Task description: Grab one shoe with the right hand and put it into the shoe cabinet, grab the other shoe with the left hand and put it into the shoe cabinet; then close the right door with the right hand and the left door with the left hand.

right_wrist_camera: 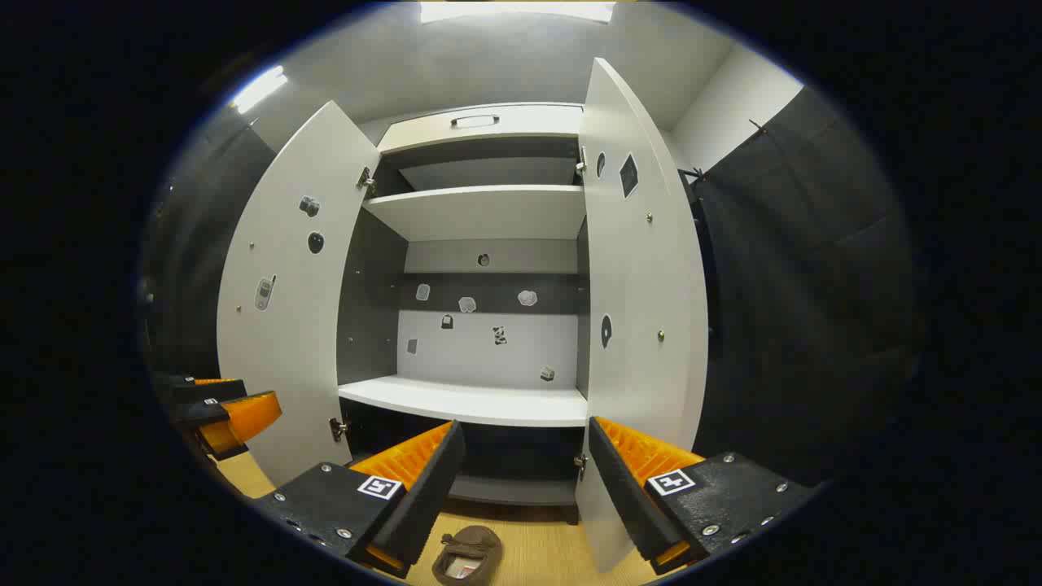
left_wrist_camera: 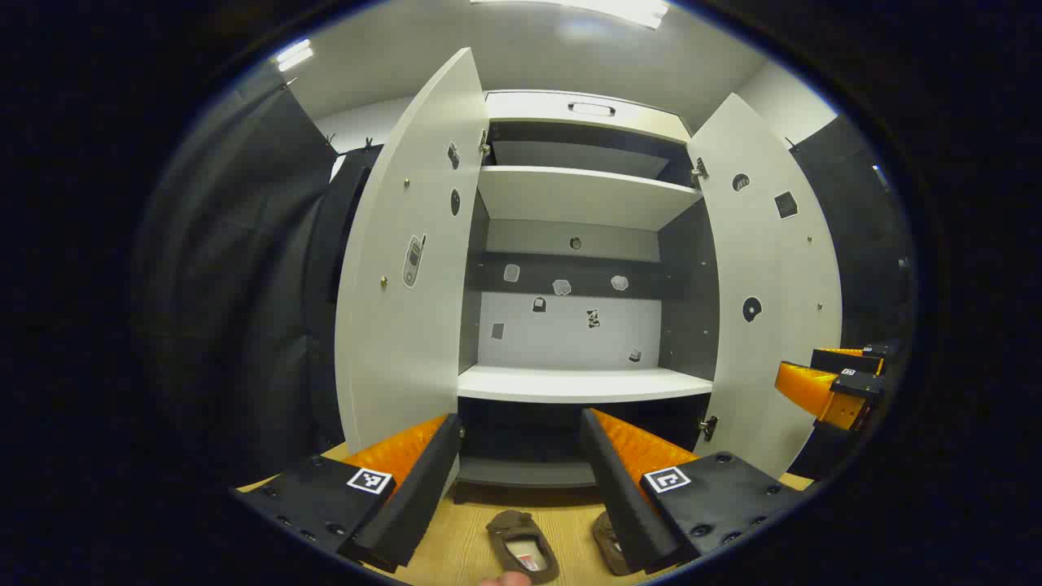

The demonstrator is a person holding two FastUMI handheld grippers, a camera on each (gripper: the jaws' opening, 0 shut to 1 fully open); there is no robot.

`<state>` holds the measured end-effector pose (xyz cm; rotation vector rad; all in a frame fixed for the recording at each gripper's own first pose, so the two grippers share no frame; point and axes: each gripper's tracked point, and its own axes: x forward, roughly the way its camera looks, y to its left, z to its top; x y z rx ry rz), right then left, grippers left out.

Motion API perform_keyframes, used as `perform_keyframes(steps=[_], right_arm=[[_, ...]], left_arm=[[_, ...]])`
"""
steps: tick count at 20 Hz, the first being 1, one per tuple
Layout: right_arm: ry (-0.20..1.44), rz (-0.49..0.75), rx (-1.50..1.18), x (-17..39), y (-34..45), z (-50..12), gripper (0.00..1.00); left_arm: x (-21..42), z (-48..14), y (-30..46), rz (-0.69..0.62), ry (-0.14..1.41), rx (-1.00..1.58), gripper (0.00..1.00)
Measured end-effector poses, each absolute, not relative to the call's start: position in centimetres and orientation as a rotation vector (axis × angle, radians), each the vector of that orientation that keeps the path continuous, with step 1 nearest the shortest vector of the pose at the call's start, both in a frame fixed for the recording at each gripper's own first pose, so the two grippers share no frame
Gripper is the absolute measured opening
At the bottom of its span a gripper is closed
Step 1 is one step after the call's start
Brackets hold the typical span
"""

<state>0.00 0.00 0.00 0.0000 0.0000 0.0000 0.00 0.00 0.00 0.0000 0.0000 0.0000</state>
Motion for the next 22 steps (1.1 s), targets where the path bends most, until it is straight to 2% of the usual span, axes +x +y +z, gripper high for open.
perform_keyframes(steps=[1,3,22], right_arm=[[-0.002,-0.003,0.001,-0.1,-0.1,0.1,0.97],[-0.008,-0.008,0.004,-0.3,-0.2,0.3,0.94],[-0.051,0.003,0.008,-0.4,0.5,2.0,0.94]], left_arm=[[-0.1,0.2,-0.2,-0.004,-0.005,0.003,0.96],[-0.2,0.6,-0.4,-0.005,-0.011,0.014,0.96],[-1.3,1.9,0.7,0.008,-0.039,0.007,0.96]])
